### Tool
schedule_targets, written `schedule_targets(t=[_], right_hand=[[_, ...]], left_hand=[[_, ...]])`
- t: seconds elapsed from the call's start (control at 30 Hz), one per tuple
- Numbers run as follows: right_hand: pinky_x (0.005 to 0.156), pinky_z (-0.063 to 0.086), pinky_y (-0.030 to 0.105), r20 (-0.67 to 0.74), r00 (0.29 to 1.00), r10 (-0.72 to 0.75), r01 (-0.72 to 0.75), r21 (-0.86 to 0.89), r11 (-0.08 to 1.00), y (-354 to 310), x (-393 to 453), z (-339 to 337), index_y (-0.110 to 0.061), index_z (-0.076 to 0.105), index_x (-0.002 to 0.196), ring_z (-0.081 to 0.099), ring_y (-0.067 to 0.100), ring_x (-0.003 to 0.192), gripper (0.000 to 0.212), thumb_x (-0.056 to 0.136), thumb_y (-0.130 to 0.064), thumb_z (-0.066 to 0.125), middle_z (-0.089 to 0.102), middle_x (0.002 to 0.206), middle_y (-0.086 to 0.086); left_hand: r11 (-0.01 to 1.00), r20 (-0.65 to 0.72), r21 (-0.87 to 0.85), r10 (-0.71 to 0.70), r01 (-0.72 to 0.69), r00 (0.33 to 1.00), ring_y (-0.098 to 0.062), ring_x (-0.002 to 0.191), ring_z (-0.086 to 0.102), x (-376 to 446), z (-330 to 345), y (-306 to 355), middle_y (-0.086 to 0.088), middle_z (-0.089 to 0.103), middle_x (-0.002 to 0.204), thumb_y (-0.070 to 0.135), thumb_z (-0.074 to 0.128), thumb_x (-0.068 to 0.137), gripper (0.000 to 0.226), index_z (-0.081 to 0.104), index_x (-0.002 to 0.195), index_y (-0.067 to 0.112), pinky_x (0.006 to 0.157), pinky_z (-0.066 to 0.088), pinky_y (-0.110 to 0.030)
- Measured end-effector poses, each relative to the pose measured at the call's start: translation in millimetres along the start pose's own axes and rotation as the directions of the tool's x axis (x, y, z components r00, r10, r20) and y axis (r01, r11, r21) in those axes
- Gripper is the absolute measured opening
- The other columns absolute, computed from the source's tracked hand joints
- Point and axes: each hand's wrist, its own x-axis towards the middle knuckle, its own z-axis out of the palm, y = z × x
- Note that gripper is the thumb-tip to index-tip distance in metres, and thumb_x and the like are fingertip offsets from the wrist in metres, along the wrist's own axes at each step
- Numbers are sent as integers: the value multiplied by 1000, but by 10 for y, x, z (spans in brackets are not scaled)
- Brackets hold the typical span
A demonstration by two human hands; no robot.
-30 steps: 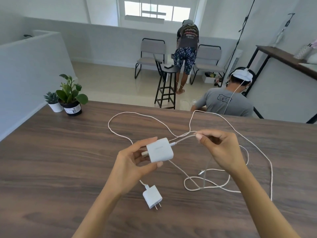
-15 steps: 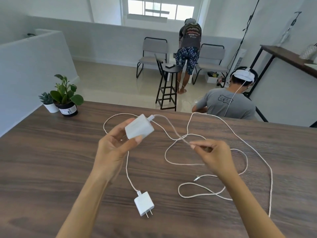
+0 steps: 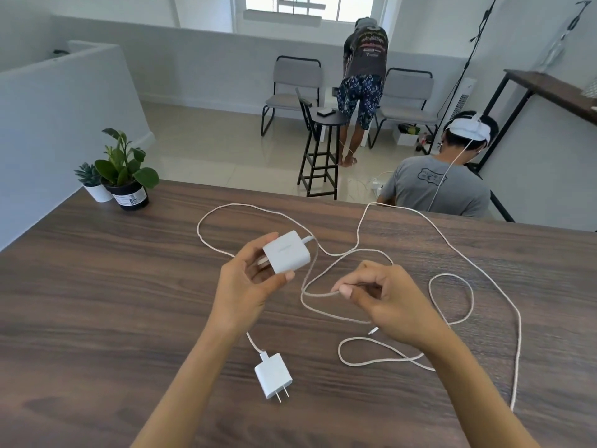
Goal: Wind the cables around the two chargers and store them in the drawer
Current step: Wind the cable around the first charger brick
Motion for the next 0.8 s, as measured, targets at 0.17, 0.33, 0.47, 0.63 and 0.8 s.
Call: schedule_targets(t=[0.17, 0.33, 0.47, 0.63, 0.8], right_hand=[[60, 35, 15, -60, 995, -75, 84, 172, 982, -107, 38, -105, -23, 75, 78, 47, 6, 62, 20, 85, -7, 65, 58, 64, -14], [71, 47, 23, -209, 978, -9, 45, 170, 984, -48, 190, -113, -26, 73, 75, 62, 15, 74, 22, 86, -10, 66, 70, 78, -8], [72, 48, 14, -260, 957, 131, -71, 229, 971, 132, 259, -78, -28, 74, 74, 65, 4, 75, 16, 84, -16, 69, 74, 79, -8], [61, 44, 14, -166, 955, 244, -155, 420, 894, 264, 168, 101, -26, 77, 70, 58, 1, 63, 13, 78, -17, 75, 74, 68, 0], [43, 32, 5, -76, 959, 272, -209, 456, 865, 283, -8, 294, -26, 77, 73, 41, -3, 39, 14, 82, -17, 71, 56, 46, -13]], left_hand=[[996, 114, 78, -41, 32, 993, -10, 103, 65, -82, 32, -63, 10, 70, 108, -12, 75, 69, 61, 60, 119, 20, 85, 52, -21], [990, 295, 86, -132, 111, 946, -13, 99, 65, -253, 170, -63, 2, 70, 109, -16, 74, 68, 60, 61, 115, 18, 83, 54, -26], [992, 320, -2, -121, 128, 940, -16, 102, 65, -360, 229, -27, -3, 68, 113, -15, 76, 65, 60, 60, 116, 13, 80, 52, -21], [989, 242, -110, -72, 101, 968, -10, 99, 67, -324, 227, 70, 3, 72, 106, -5, 77, 58, 62, 58, 115, 9, 75, 52, -18], [998, 90, -61, -1, 7, 996, -11, 102, 66, -225, 229, 90, 5, 71, 105, -10, 77, 63, 59, 59, 114, 14, 79, 51, -16]])
